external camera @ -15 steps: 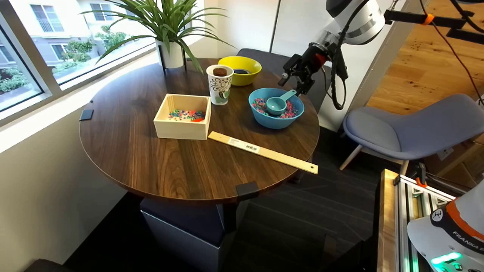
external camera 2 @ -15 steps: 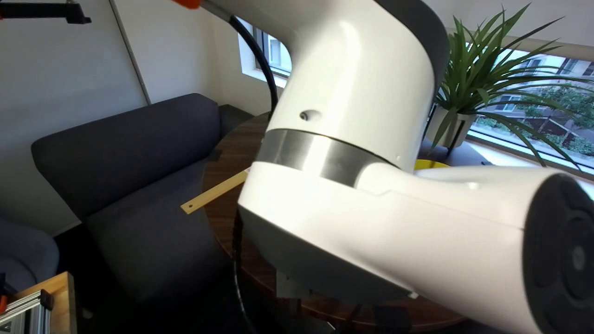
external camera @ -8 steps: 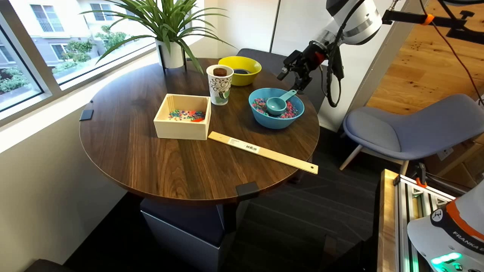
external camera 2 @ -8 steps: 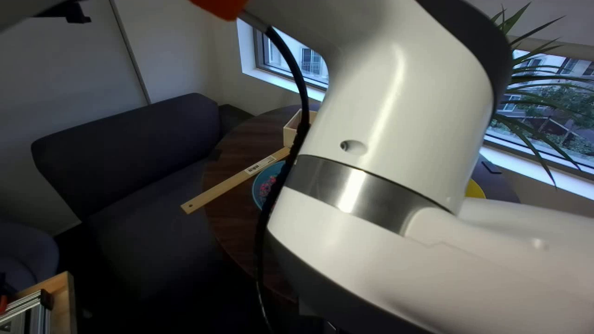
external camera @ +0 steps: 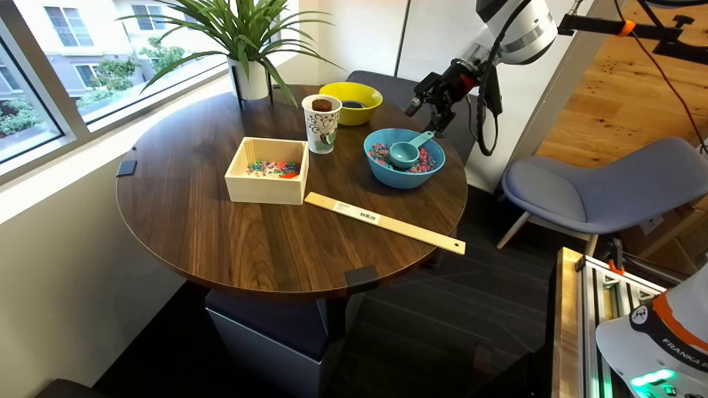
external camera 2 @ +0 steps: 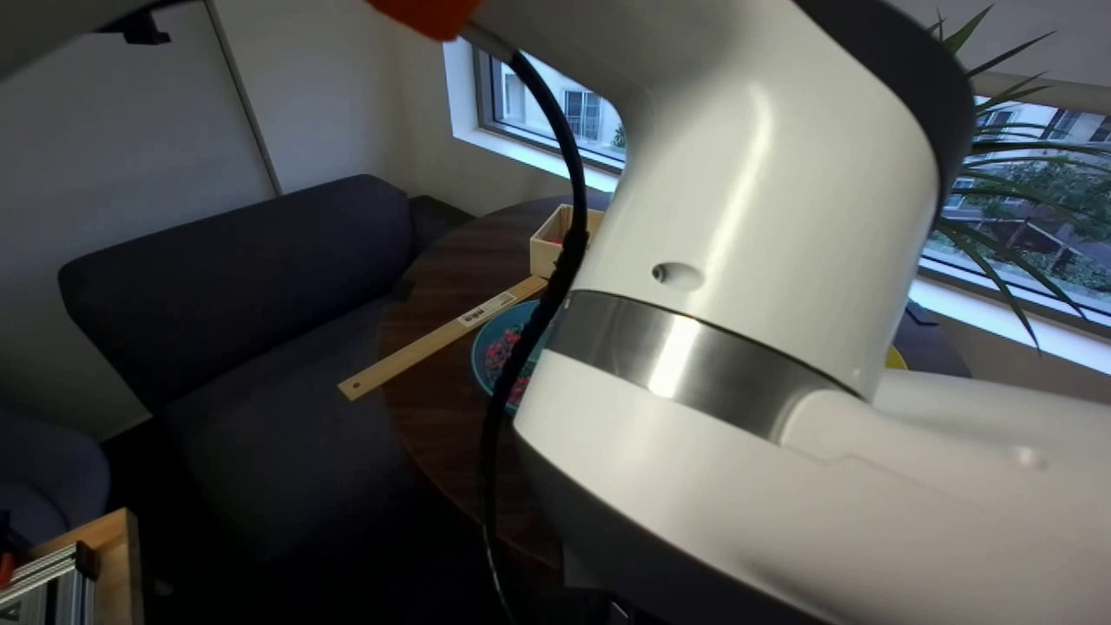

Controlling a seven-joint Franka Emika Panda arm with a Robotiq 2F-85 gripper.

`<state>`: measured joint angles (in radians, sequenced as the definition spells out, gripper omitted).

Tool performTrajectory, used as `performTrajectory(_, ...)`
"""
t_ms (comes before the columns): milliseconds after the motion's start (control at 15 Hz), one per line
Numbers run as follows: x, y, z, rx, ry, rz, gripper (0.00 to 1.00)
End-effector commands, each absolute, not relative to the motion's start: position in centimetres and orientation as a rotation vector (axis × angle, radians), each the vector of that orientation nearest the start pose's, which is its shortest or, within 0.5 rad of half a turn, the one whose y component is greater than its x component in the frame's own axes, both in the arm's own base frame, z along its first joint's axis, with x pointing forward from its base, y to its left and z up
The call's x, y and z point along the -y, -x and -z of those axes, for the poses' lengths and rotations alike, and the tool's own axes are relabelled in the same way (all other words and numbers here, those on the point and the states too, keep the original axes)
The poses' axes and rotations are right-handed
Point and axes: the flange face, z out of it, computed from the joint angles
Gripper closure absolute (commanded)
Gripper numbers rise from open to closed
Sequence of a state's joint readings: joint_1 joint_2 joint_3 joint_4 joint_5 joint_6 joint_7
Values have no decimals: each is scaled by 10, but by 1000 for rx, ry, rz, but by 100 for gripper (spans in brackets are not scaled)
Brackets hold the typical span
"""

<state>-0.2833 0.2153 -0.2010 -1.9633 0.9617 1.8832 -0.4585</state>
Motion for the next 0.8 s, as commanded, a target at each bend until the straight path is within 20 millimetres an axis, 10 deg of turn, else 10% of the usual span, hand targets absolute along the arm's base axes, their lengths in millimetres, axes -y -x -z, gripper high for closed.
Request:
performTrajectory(0, 214, -545, -371, -545, 2226, 170, 0)
performTrajectory(733, 188, -548, -400, -281, 2396, 272, 0)
